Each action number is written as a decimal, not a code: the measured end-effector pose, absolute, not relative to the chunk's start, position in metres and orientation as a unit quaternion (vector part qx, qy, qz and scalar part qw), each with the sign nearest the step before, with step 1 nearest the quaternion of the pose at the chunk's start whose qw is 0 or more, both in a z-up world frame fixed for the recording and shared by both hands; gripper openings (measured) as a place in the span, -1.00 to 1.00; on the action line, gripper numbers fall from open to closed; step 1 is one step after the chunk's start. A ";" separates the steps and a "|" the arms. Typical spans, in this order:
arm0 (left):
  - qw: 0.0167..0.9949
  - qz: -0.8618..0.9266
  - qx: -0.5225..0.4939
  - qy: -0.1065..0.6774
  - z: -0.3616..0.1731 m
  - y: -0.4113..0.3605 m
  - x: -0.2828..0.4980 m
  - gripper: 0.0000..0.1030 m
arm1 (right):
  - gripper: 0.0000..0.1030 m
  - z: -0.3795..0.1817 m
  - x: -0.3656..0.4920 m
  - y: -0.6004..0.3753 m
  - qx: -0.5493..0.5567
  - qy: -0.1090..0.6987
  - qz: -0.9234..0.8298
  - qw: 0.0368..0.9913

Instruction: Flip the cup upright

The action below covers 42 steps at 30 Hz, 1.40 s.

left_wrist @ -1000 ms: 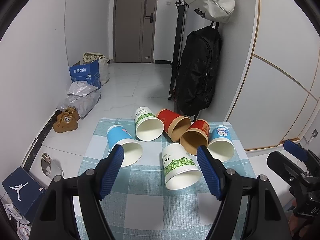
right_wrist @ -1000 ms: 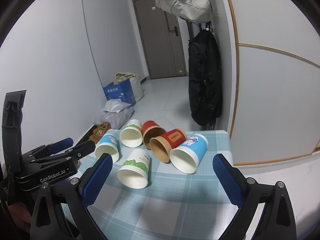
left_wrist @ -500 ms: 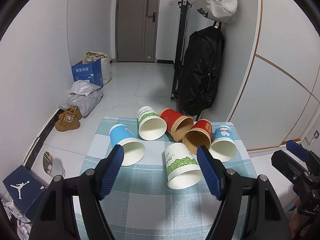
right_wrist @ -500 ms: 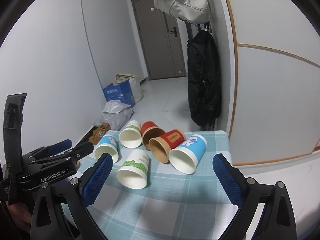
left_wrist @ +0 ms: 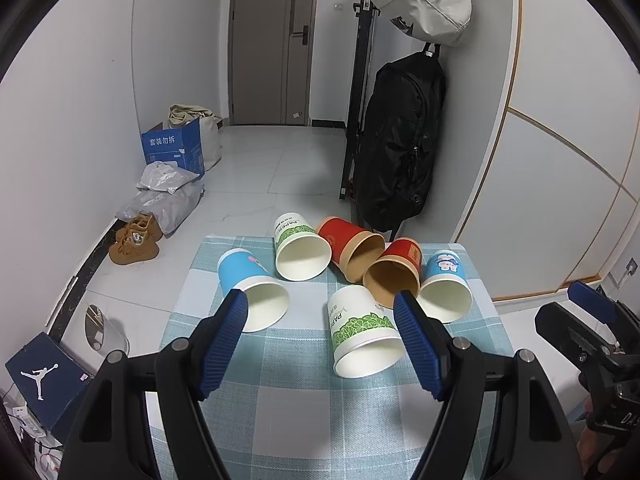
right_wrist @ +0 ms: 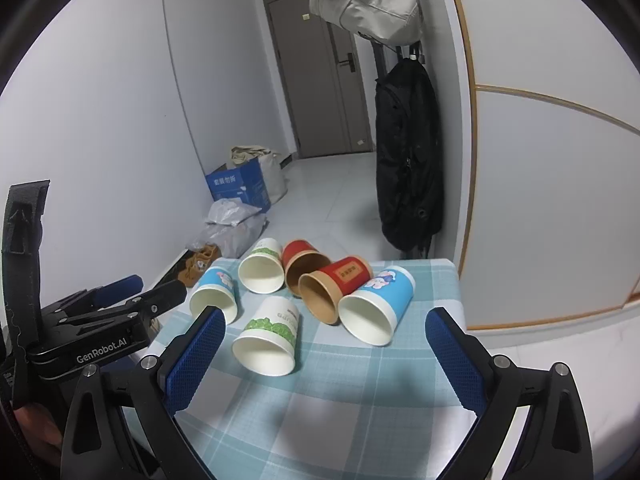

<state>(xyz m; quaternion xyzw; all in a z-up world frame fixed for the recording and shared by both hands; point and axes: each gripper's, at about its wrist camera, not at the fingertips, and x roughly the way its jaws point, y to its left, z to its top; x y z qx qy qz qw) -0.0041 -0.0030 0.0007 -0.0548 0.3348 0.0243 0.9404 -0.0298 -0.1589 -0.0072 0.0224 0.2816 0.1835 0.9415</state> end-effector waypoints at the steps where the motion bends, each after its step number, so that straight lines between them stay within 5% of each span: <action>1: 0.940 0.024 -0.055 0.335 0.001 -0.003 -0.004 0.39 | 0.97 -0.007 -0.030 -0.159 0.023 0.282 0.183 0.942; 30: 0.933 -0.005 -0.068 0.354 -0.007 -0.006 -0.002 0.39 | 0.96 0.000 -0.031 -0.164 0.036 0.275 0.184 0.943; 42: 0.836 -0.066 -0.265 0.476 -0.050 0.007 0.013 0.38 | 0.97 0.007 -0.020 -0.191 0.080 0.287 0.165 0.940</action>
